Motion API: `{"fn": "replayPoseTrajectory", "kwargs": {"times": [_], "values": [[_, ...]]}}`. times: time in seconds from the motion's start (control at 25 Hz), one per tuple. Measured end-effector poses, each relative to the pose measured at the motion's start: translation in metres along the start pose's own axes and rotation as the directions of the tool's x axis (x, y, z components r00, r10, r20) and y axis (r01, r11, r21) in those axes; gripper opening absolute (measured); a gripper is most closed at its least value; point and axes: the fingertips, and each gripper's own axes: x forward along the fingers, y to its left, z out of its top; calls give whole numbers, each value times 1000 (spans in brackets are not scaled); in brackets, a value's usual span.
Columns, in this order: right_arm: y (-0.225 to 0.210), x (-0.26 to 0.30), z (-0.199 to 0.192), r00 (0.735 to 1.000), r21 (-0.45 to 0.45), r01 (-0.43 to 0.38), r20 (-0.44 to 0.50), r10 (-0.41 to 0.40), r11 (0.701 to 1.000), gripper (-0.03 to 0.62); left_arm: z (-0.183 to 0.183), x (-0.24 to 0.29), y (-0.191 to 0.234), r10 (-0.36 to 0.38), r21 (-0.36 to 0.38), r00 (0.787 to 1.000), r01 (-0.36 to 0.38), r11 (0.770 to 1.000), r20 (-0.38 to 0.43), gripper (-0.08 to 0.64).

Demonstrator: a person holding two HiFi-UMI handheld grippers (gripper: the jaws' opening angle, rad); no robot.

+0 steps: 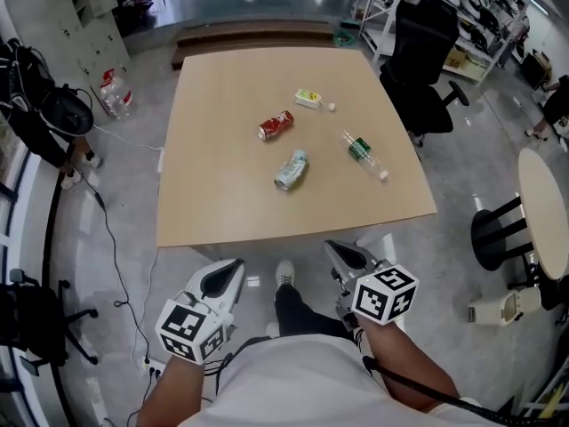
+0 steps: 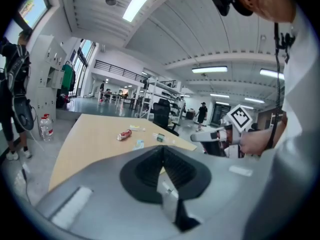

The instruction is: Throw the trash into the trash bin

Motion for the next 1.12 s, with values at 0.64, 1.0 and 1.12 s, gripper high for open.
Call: {"fn": "replayPoseTrajectory", "kwargs": {"times": [0.64,1.0,1.12], "values": [[-128,148,-5,992,316,85,-119,-49,945,81,-1,112,60,8,-7,990,-9,1000,-141,8],[-171,205,-23,986,454,97,-164,-24,886,149,-7,161,83,15,-15,979,-18,1000,-203,8],[-177,219,-30,983,515,98,-183,-2,851,167,-5,170,90,21,-7,974,-23,1000,-225,8]]}}
